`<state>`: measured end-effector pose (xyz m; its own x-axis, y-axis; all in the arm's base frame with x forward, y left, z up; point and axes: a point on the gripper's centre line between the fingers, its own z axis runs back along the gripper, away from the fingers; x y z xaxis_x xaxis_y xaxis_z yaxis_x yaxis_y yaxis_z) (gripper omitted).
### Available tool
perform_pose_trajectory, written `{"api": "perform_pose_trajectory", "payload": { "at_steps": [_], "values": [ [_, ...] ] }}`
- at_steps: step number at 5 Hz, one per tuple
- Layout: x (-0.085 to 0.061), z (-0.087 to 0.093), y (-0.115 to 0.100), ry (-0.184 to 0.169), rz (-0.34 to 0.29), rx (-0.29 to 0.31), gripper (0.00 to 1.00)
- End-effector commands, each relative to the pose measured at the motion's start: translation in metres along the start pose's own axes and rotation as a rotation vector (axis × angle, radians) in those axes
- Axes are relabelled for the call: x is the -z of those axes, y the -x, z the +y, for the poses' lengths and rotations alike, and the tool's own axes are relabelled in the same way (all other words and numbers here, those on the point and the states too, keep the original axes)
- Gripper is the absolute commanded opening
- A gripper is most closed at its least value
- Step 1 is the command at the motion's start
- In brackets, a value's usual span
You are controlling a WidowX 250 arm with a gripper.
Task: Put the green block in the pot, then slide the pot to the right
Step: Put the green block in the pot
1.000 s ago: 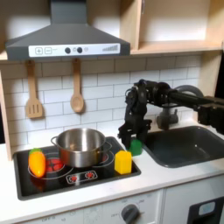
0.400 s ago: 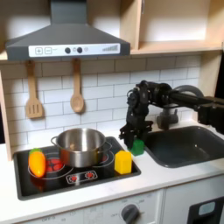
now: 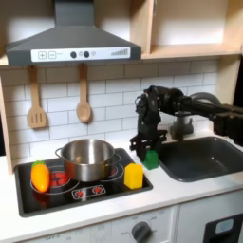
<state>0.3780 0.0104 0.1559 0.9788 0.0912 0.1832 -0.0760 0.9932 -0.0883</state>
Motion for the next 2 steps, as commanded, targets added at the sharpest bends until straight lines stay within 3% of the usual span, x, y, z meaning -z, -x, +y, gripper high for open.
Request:
{"api": "perform_pose_trajectory", "payload": {
  "at_steps": [1,2],
  "values": [
    [-0.026,0.013,-0.006,0.017,-0.029,-0.025,0.0],
    [-0.043,0.017,-0.01,0.031,-0.061,-0.046,0.0]
  ]
}}
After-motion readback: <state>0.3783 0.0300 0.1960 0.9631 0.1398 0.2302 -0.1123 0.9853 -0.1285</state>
